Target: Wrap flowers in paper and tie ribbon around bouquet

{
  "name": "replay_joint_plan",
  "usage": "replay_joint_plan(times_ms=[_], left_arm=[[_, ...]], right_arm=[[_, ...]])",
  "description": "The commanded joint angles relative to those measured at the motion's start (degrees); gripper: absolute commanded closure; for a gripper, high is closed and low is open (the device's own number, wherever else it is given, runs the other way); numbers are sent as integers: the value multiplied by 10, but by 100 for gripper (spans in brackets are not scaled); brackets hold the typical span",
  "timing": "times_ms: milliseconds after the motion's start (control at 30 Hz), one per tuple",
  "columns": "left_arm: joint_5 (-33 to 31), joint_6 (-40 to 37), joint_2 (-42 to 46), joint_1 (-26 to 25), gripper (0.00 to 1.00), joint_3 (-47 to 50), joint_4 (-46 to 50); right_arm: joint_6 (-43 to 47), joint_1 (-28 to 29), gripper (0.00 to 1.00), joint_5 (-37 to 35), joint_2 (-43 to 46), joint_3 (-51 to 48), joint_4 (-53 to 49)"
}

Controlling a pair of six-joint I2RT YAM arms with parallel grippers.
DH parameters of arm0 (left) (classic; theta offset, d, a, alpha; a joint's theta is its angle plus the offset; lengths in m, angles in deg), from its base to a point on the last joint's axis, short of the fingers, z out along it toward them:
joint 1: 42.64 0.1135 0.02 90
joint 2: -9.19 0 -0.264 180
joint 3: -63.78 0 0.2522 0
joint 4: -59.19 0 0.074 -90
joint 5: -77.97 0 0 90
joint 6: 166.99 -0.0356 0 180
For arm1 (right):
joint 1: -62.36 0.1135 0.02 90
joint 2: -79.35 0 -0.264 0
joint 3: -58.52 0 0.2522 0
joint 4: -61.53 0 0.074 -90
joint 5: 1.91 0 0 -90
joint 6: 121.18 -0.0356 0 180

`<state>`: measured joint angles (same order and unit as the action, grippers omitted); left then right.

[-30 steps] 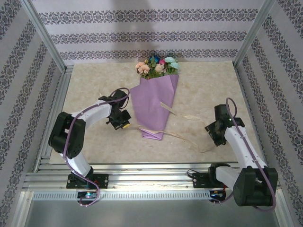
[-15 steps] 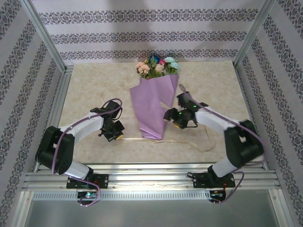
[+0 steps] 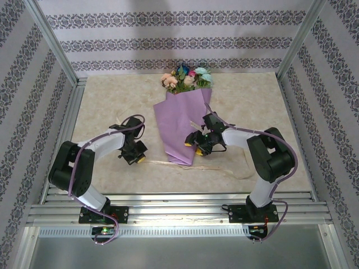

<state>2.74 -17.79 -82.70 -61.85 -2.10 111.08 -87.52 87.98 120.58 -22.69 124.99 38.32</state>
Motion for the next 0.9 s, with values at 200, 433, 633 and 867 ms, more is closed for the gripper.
replay_joint_plan(times_ms=[200,433,633,867], left_arm=[[4,-9,-31,6,100,-27,-17],[7,-12,-64,15,100,-50,-37],[18,-7,-105,30,100,-76,-72],[24,4,-161,47,100,-121,-123]], right_arm=[[-26,15,69,43,-62,9,113],[-25,-2,89,56,-47,51,66],[-42,-22,99,89,-40,92,37],[-56,-48,100,124,-21,140,-11]])
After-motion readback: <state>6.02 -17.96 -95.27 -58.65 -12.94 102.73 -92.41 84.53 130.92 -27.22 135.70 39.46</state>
